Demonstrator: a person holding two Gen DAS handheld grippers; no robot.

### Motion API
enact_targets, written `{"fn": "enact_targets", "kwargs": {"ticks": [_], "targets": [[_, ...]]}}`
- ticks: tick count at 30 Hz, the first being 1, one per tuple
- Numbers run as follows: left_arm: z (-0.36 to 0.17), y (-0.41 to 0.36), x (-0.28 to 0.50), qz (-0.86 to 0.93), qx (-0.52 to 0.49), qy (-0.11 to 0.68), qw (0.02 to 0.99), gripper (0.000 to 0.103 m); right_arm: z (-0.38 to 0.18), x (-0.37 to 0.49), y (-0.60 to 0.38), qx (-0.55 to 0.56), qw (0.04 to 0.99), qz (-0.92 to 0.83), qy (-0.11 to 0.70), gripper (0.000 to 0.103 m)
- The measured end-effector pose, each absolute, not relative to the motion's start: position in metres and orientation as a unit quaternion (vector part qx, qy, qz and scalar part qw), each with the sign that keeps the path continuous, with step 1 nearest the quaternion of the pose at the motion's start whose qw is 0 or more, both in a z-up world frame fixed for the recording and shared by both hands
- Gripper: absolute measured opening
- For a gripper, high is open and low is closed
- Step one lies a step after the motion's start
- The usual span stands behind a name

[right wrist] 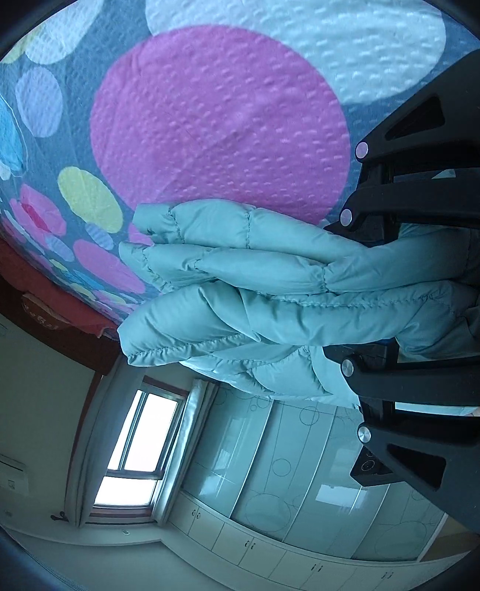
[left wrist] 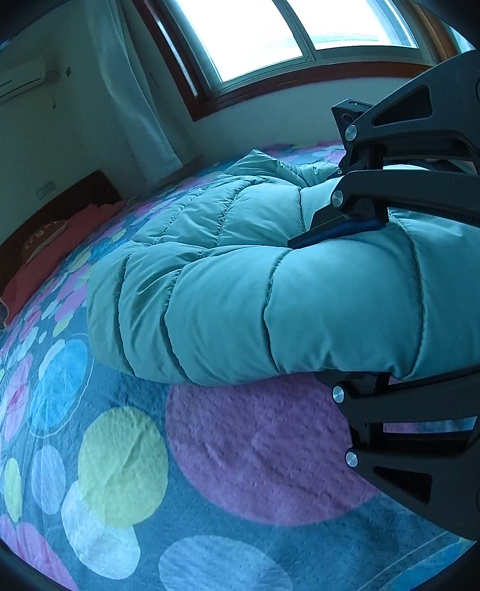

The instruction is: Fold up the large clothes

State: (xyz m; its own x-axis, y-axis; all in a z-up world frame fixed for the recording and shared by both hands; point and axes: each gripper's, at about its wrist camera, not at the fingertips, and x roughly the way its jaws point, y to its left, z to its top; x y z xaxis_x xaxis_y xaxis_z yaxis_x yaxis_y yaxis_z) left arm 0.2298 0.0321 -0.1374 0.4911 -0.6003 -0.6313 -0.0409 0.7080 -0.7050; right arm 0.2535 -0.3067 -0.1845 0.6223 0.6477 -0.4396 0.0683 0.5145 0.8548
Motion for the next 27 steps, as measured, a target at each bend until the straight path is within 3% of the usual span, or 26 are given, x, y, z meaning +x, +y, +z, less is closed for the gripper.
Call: {"fn": "enact_targets", "kwargs": {"ticks": [5,8,10,12,19,23,24,25,27], "targets": [[-0.147,0.044,0.23,-0.183,-0.354,0.474,0.786,0.054,-0.185,0.264,-0.303,0.446,0.776,0.184,0.405,0.037],[-0.148,0.05,0.23,-0.188,-0.361,0.477,0.779,0.062,-0.183,0.263,-0.308,0.43,0.781,0.175,0.417,0.046],[-0.145,0.058,0.231,-0.189,-0.367,0.476,0.777,0.07,-0.176,0.262,-0.313,0.417,0.788,0.167,0.421,0.061],[-0.142,0.066,0.236,-0.189,-0.371,0.47,0.779,0.075,-0.17,0.262,-0.319,0.412,0.795,0.16,0.414,0.066],[-0.145,0.073,0.274,-0.177,-0.361,0.485,0.777,0.076,-0.168,0.297,-0.346,0.449,0.784,0.148,0.403,0.068],[-0.146,0.066,0.289,-0.177,-0.348,0.491,0.779,0.069,-0.176,0.321,-0.347,0.467,0.772,0.15,0.405,0.067],[-0.147,0.064,0.292,-0.177,-0.347,0.491,0.779,0.066,-0.179,0.327,-0.346,0.467,0.769,0.154,0.408,0.061],[-0.147,0.062,0.294,-0.177,-0.345,0.49,0.78,0.065,-0.182,0.33,-0.344,0.466,0.768,0.156,0.411,0.046],[-0.146,0.058,0.3,-0.172,-0.341,0.487,0.785,0.064,-0.185,0.339,-0.34,0.464,0.765,0.164,0.415,0.033]]}}
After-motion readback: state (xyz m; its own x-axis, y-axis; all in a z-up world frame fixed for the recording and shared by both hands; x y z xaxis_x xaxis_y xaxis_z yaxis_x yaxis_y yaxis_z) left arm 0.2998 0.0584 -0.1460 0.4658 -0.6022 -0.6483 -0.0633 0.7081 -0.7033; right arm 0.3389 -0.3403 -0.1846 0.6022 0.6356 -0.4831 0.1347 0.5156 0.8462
